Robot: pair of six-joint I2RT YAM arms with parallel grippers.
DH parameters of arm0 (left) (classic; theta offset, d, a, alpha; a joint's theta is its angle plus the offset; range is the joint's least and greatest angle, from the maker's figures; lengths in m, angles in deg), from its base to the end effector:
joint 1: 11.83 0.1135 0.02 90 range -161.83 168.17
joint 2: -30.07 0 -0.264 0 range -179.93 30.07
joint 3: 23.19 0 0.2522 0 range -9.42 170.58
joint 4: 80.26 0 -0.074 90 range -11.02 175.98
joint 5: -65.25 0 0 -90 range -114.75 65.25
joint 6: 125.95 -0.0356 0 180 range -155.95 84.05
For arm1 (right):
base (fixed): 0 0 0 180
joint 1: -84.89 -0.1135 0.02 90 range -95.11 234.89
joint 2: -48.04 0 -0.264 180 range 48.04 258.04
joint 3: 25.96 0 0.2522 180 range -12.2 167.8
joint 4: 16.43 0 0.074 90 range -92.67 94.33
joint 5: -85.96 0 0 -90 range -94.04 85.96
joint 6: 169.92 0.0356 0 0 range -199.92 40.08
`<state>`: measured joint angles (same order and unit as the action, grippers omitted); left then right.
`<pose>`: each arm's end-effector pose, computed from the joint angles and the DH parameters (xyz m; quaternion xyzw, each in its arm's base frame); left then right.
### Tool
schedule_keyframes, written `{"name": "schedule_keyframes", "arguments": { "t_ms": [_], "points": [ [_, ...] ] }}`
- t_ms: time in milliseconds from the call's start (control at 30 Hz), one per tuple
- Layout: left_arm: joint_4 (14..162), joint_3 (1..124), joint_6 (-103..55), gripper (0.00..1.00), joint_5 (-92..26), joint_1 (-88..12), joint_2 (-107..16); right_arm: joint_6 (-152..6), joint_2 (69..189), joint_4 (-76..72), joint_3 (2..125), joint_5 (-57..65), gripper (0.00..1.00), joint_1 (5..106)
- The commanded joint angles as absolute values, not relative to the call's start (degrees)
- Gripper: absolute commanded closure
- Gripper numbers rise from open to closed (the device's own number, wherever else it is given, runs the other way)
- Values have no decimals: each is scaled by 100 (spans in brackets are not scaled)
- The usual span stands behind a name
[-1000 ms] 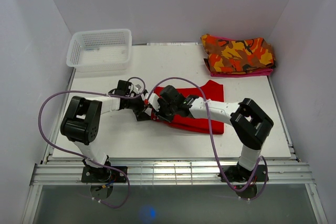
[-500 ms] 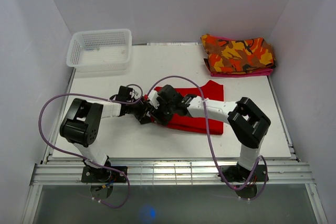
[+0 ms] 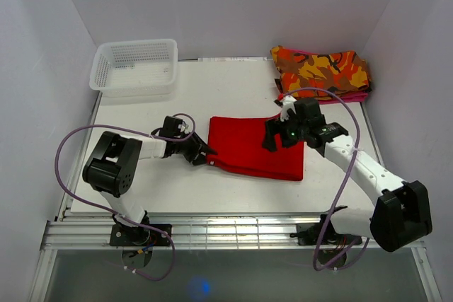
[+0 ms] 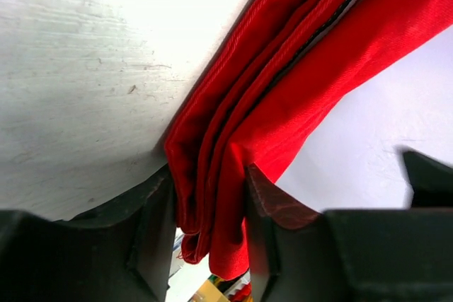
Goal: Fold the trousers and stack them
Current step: Neatly place the folded trousers to the corner
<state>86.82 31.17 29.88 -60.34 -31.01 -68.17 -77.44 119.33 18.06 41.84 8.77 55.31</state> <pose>0.2728 -0.1168 0.1138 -0.2811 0.8725 -0.3997 0.0027 0.2333 0.1415 0.2813 -0.2568 0.8568 0.2167 0.3912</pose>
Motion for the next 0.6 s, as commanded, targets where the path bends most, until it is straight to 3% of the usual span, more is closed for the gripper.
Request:
{"name": "schedule_keyframes", "arguments": {
  "t_ms": [0, 33, 133, 300, 567],
  "points": [
    [8633, 3171, 2874, 53, -5867, -3152, -6828, -7140, 11853, 2694, 3580, 1431, 8, 6386],
    [8625, 3171, 2865, 55, -5850, -3152, -6820, -7026, 11818, 2739, 3344, 1606, 7, 6815],
    [8451, 3171, 2848, 72, -5780, -3161, -6785, -6789, 11651, 2836, 2965, 1906, 5, 7432],
    [8247, 3250, 2707, 98, -5744, -3161, -6732, -6525, 11370, 2845, 2543, 2135, 4, 7891],
    [8308, 3180, 2689, 100, -5815, -3161, -6705, -6454, 11255, 2827, 2024, 2496, 4, 8410]
  ]
}}
